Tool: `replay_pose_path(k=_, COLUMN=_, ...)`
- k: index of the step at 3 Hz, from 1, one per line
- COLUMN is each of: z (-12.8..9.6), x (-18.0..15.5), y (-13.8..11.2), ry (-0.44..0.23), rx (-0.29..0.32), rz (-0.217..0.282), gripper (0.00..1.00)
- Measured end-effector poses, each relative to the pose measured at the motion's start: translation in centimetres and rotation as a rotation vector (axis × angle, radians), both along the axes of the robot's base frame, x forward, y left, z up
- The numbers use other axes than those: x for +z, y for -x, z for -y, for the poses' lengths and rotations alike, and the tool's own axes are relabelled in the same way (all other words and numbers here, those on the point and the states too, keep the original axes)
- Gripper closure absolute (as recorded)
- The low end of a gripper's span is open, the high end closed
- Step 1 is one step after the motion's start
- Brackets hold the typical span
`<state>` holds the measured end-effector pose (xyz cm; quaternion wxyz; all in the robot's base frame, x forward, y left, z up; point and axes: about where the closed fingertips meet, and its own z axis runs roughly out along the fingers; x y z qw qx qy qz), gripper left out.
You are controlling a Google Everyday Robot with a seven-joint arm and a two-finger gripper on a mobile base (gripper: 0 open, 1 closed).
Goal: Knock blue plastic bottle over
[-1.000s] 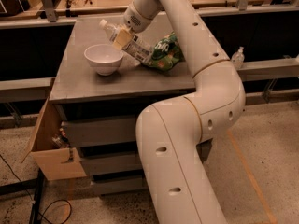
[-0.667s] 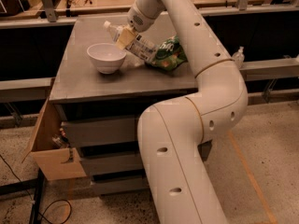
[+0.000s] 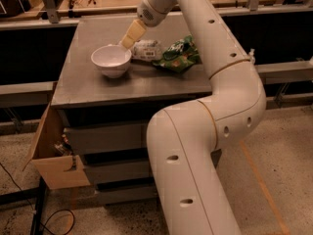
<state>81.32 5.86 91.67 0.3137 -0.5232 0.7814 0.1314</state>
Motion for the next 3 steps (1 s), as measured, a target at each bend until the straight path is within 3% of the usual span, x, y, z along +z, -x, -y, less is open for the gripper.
replay_pose_path(k=1, z=0.4, x=2.0, y=-0.8, ry=-0.019, rx=-0.041, rz=0.052, gripper=0.00)
replay_pose_path(k=2, z=2.6, x=5.6, y=-2.9, ry=-0.087, rx=-0.154, rz=0.143, gripper=0.00)
replay_pose_path(k=3, z=5.3, x=9.1, y=-5.9, ry=-0.256, rx=-0.285, rz=0.243, gripper=0.00)
